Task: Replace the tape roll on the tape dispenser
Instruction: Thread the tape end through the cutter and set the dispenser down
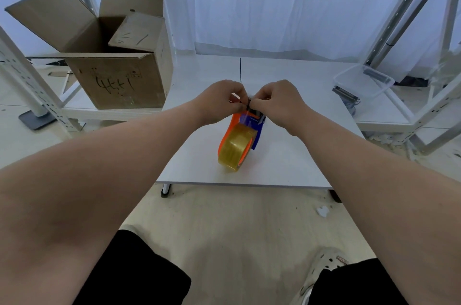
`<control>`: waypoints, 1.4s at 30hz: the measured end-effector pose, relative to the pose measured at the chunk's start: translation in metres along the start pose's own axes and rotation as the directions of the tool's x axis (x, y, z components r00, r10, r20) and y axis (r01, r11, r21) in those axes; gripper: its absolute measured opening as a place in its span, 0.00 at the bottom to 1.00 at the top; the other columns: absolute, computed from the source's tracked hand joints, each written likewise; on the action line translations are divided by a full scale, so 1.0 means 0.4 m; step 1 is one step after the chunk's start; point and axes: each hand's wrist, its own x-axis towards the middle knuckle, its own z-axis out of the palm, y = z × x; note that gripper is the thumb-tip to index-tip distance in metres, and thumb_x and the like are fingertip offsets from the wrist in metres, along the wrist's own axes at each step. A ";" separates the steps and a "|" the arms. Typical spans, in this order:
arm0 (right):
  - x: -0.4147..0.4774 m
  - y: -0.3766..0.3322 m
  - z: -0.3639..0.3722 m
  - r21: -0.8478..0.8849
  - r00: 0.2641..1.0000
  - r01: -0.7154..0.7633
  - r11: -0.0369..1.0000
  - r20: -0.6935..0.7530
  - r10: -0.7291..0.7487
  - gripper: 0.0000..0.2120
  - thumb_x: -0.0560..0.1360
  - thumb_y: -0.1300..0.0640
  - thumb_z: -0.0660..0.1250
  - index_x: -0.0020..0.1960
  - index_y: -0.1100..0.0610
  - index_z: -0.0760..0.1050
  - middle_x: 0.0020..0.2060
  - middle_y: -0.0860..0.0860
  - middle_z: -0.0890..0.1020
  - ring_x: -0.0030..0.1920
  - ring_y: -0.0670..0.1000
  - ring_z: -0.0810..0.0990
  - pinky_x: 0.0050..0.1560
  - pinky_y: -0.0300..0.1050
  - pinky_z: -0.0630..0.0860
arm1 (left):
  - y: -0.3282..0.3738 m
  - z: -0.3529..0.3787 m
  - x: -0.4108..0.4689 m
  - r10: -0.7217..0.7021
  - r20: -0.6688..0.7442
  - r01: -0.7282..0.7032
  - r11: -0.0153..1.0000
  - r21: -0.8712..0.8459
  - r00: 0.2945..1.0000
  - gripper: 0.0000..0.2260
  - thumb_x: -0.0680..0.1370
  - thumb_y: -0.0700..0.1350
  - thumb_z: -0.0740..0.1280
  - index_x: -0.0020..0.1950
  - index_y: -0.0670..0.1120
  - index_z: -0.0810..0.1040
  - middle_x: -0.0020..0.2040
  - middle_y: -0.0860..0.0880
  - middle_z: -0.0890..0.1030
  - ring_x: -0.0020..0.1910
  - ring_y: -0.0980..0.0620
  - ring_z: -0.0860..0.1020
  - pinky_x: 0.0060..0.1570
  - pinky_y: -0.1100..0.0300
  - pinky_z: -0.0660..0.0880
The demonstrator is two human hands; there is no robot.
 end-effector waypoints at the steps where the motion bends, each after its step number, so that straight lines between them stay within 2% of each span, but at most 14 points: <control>1: 0.001 0.003 -0.002 -0.002 1.000 0.000 1.000 -0.001 0.000 0.04 0.73 0.60 0.67 0.42 0.61 0.78 0.41 0.54 0.80 0.43 0.49 0.76 0.36 0.35 0.71 | 0.001 0.002 -0.002 -0.006 0.001 0.006 1.000 -0.008 1.000 0.03 0.76 0.40 0.67 0.48 0.42 0.77 0.46 0.52 0.76 0.46 0.54 0.77 0.40 0.70 0.73; 10: 0.002 0.026 -0.006 -0.031 0.999 0.030 0.999 -0.027 -0.031 0.08 0.73 0.58 0.68 0.45 0.62 0.82 0.41 0.54 0.82 0.43 0.49 0.77 0.41 0.39 0.72 | -0.002 0.012 -0.006 -0.037 -0.017 0.036 0.999 -0.031 0.999 0.04 0.76 0.40 0.67 0.49 0.41 0.78 0.46 0.51 0.77 0.41 0.57 0.77 0.37 0.70 0.71; 13: 0.005 0.025 -0.005 -0.032 0.999 0.021 0.999 -0.039 -0.022 0.07 0.72 0.57 0.69 0.45 0.61 0.82 0.41 0.52 0.82 0.44 0.50 0.78 0.43 0.42 0.73 | -0.007 0.002 -0.012 -0.089 0.029 0.093 0.985 -0.145 0.996 0.05 0.75 0.38 0.68 0.49 0.39 0.78 0.44 0.51 0.79 0.44 0.55 0.78 0.38 0.71 0.76; 16: 0.009 0.026 -0.003 -0.034 0.998 0.013 0.999 -0.056 -0.015 0.07 0.72 0.58 0.69 0.45 0.61 0.82 0.39 0.51 0.81 0.43 0.49 0.77 0.38 0.38 0.72 | -0.008 -0.016 -0.023 -0.151 0.131 0.187 0.925 -0.330 0.980 0.07 0.76 0.36 0.66 0.54 0.38 0.77 0.46 0.47 0.81 0.47 0.53 0.80 0.46 0.67 0.79; 17: 0.010 0.026 -0.003 -0.036 0.998 0.011 0.999 -0.059 -0.013 0.07 0.72 0.58 0.69 0.45 0.61 0.82 0.40 0.51 0.81 0.43 0.48 0.77 0.38 0.37 0.72 | -0.007 -0.019 -0.024 -0.169 0.153 0.213 0.914 -0.345 0.974 0.09 0.76 0.37 0.67 0.56 0.39 0.75 0.49 0.46 0.81 0.50 0.51 0.80 0.49 0.63 0.79; 19: 0.012 0.026 -0.002 -0.040 0.998 0.007 0.999 -0.065 -0.009 0.07 0.73 0.57 0.68 0.45 0.60 0.82 0.41 0.51 0.81 0.44 0.49 0.78 0.41 0.40 0.75 | 0.000 -0.013 -0.024 -0.220 0.202 0.265 0.936 -0.232 0.954 0.17 0.75 0.43 0.69 0.62 0.43 0.71 0.56 0.47 0.77 0.55 0.49 0.77 0.53 0.58 0.77; 21: 0.013 0.024 0.000 -0.046 0.997 0.010 0.999 -0.071 -0.013 0.06 0.73 0.58 0.68 0.45 0.60 0.82 0.42 0.51 0.81 0.45 0.50 0.78 0.46 0.44 0.77 | 0.010 0.010 -0.027 -0.274 0.255 0.304 0.949 -0.085 0.927 0.29 0.72 0.51 0.72 0.69 0.47 0.64 0.58 0.50 0.72 0.55 0.50 0.74 0.51 0.58 0.74; 23: 0.015 0.023 0.001 -0.048 0.997 0.011 0.999 -0.072 -0.015 0.06 0.73 0.58 0.68 0.43 0.60 0.81 0.41 0.51 0.81 0.45 0.50 0.78 0.47 0.44 0.76 | 0.017 0.038 -0.029 -0.282 0.267 0.305 0.951 -0.049 0.922 0.37 0.70 0.53 0.74 0.72 0.49 0.58 0.58 0.51 0.69 0.54 0.51 0.72 0.47 0.59 0.72; 25: 0.017 0.022 0.002 -0.055 0.998 0.000 0.998 -0.068 -0.003 0.05 0.73 0.58 0.68 0.43 0.60 0.81 0.41 0.51 0.80 0.45 0.50 0.78 0.47 0.43 0.76 | 0.016 0.067 -0.029 -0.255 0.210 0.271 0.961 -0.050 0.944 0.41 0.69 0.54 0.75 0.73 0.49 0.55 0.63 0.49 0.68 0.57 0.49 0.71 0.49 0.58 0.72; 27: 0.020 0.024 0.003 -0.053 0.998 -0.018 0.998 -0.067 0.014 0.05 0.74 0.58 0.68 0.42 0.59 0.81 0.40 0.51 0.80 0.45 0.51 0.78 0.47 0.44 0.76 | 0.016 0.092 -0.032 -0.254 0.118 0.267 0.958 -0.108 0.960 0.40 0.69 0.54 0.75 0.73 0.50 0.56 0.65 0.48 0.67 0.59 0.48 0.70 0.52 0.56 0.71; 30: 0.019 0.026 0.002 -0.042 0.997 -0.032 0.999 -0.069 0.029 0.06 0.75 0.58 0.67 0.41 0.59 0.80 0.40 0.51 0.80 0.45 0.51 0.78 0.48 0.44 0.76 | 0.009 0.127 -0.035 -0.280 0.063 0.286 0.927 -0.242 0.958 0.36 0.70 0.52 0.74 0.71 0.49 0.59 0.60 0.50 0.72 0.56 0.49 0.73 0.48 0.58 0.69; 34: 0.019 0.030 -0.011 -0.031 0.992 -0.056 0.998 -0.117 0.052 0.07 0.75 0.57 0.67 0.40 0.59 0.78 0.39 0.52 0.79 0.44 0.51 0.77 0.46 0.44 0.73 | -0.006 0.141 -0.033 -0.275 0.017 0.271 0.935 -0.228 0.961 0.30 0.72 0.50 0.72 0.69 0.50 0.61 0.59 0.50 0.74 0.51 0.51 0.72 0.46 0.58 0.69; 38: 0.025 0.044 -0.024 0.111 0.970 -0.144 0.983 -0.179 0.163 0.07 0.74 0.58 0.68 0.39 0.59 0.78 0.36 0.51 0.79 0.42 0.52 0.79 0.44 0.46 0.78 | 0.008 0.140 -0.033 -0.210 0.021 0.210 0.957 -0.201 0.977 0.33 0.68 0.53 0.75 0.68 0.52 0.61 0.53 0.55 0.73 0.47 0.54 0.73 0.37 0.66 0.69; 42: 0.023 0.049 -0.030 0.140 0.962 -0.171 0.975 -0.192 0.196 0.06 0.74 0.59 0.67 0.38 0.58 0.77 0.36 0.50 0.79 0.43 0.53 0.79 0.44 0.48 0.80 | 0.016 0.127 -0.028 -0.213 0.019 0.213 0.976 -0.051 0.977 0.32 0.69 0.54 0.73 0.67 0.50 0.62 0.55 0.53 0.74 0.48 0.52 0.73 0.43 0.60 0.70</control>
